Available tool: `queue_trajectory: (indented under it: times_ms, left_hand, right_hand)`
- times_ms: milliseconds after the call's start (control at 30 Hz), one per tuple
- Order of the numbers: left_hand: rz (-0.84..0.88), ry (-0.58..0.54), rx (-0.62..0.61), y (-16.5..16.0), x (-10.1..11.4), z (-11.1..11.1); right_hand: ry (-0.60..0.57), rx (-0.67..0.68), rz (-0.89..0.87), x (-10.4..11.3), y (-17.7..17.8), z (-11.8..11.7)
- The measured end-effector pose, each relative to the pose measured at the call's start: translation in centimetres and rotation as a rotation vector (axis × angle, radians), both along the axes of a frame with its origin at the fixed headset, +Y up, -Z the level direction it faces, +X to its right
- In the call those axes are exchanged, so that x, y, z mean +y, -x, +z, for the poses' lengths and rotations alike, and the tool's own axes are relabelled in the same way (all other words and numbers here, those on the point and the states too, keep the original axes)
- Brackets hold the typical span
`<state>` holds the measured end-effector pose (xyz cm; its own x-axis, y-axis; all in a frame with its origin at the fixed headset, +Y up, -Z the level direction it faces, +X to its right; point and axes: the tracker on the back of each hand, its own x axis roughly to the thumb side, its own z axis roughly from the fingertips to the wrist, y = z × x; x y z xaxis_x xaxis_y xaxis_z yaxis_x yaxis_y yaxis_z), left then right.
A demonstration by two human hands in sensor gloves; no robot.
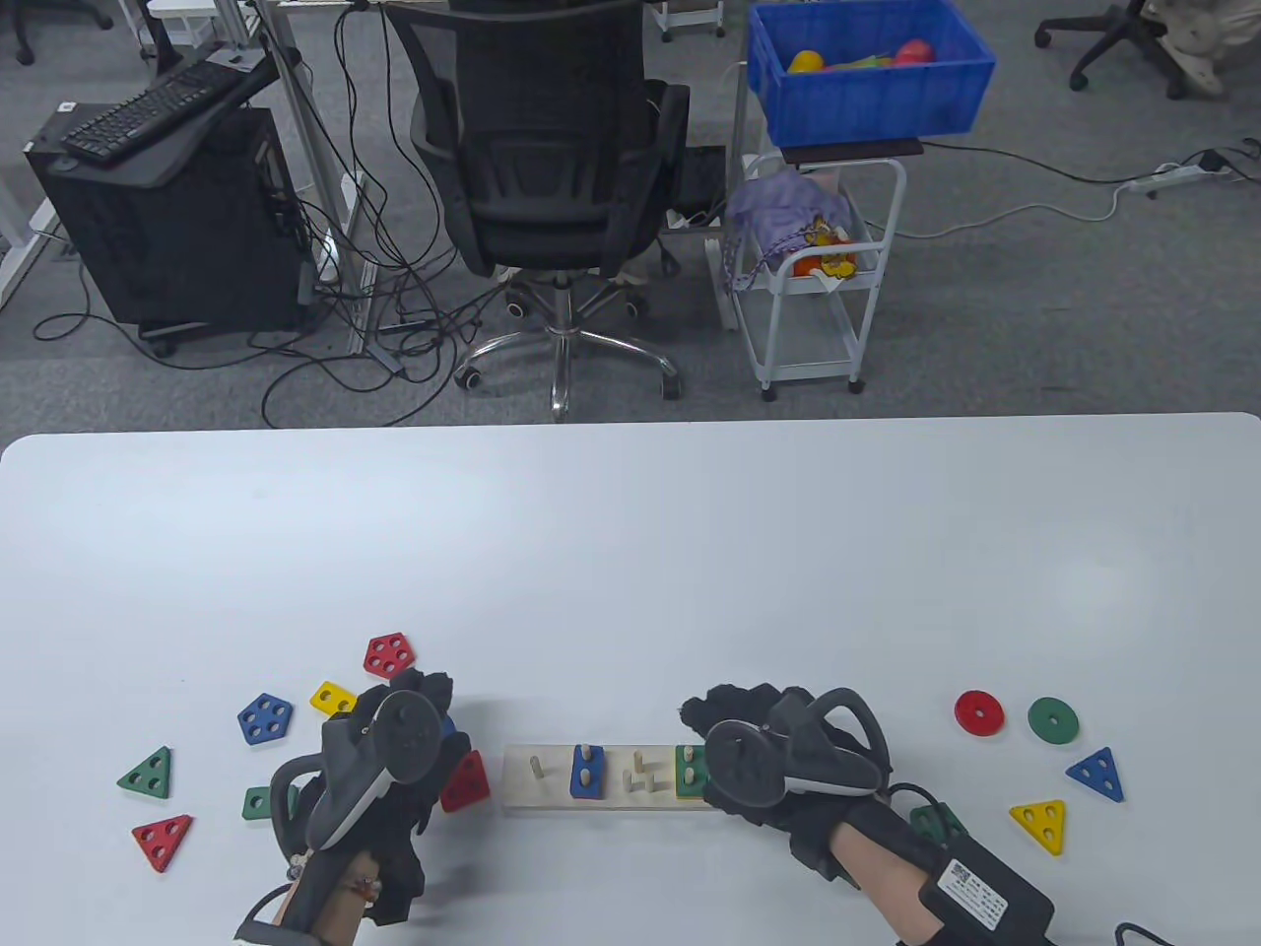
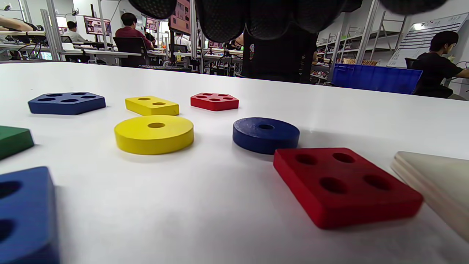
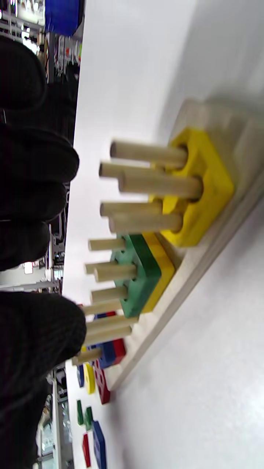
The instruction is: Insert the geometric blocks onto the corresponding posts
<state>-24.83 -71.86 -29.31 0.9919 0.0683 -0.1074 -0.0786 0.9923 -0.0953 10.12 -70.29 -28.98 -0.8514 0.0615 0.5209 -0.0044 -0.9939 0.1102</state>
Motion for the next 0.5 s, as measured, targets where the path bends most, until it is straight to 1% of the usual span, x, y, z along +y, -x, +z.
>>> queue_trajectory:
  times_ms: [100, 167, 267, 333, 400, 500]
  left_hand:
    - [-0.002, 0.001, -0.003, -0.1, 0.0, 0.0]
    - [0.001, -0.001, -0.004, -0.1, 0.1, 0.0]
    - [0.003, -0.002, -0.003, -0.1, 0.1, 0.0]
    - [0.000, -0.001, -0.003, -0.1, 0.1, 0.0]
    - [-0.001, 0.001, -0.004, -0.1, 0.1, 0.0]
    - [-0.001, 0.001, -0.004, -0.1, 0.1, 0.0]
  right_hand:
    - [-0.005, -0.061, -0.032, 0.6, -2.2, 0.1]
    - [0.001, -0.123, -0.043, 1.0, -4.2, 0.2]
    - [0.034, -0.237, -0.030, 0.8, -7.8, 0.6]
    - [0.072, -0.314, -0.010, 0.3, -10.0, 1.0]
    - [0.140, -0.395, 0.045, -0.7, -12.1, 1.6]
    - [0.202, -0.457, 0.140, -2.0, -13.6, 2.2]
